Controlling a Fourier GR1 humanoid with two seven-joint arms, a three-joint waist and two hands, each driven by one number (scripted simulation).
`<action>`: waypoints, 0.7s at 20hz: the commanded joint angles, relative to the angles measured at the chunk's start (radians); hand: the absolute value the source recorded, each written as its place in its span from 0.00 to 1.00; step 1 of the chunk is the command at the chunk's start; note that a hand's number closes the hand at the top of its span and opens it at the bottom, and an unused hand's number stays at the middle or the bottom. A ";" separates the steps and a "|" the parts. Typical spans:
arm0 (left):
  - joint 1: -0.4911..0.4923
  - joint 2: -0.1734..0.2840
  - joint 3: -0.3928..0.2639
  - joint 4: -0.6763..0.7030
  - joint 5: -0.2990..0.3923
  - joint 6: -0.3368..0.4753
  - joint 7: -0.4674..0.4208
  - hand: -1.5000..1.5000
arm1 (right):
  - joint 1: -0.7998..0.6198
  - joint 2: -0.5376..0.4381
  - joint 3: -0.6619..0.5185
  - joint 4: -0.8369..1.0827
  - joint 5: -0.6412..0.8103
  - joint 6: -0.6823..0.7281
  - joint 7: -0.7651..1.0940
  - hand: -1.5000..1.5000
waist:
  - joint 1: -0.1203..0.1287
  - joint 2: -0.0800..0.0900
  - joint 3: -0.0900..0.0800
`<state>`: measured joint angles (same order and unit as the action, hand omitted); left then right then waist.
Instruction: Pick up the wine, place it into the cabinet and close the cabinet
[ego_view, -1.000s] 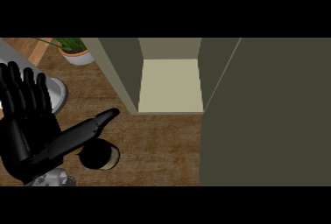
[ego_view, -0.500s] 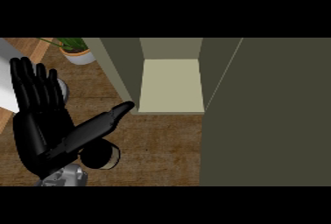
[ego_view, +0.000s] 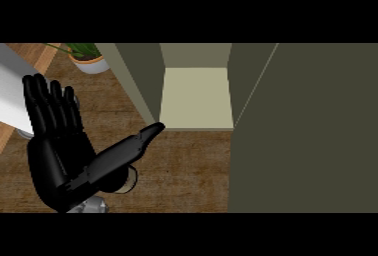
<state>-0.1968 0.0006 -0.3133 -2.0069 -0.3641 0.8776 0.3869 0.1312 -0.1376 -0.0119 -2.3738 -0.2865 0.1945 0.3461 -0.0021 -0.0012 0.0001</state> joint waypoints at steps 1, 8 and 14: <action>-0.039 -0.001 -0.024 0.030 -0.057 0.057 0.062 0.00 | -0.110 0.014 0.025 -0.015 0.028 -0.069 0.096 0.00 | 0.002 0.001 0.000; 0.145 0.023 0.000 -0.142 -0.098 -0.005 0.108 0.00 | 0.044 0.028 0.014 -0.051 0.024 0.025 -0.007 0.00 | 0.002 -0.001 0.000; 0.279 0.006 -0.058 -0.118 -0.067 0.049 -0.025 0.00 | -0.021 0.052 0.016 0.046 0.053 0.027 -0.039 0.00 | 0.004 0.000 0.000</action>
<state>0.0155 0.0031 -0.3750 -2.1002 -0.4378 0.9205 0.3827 0.0974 -0.1165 -0.0165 -2.3575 -0.2676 0.2066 0.3626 0.0006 -0.0012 0.0000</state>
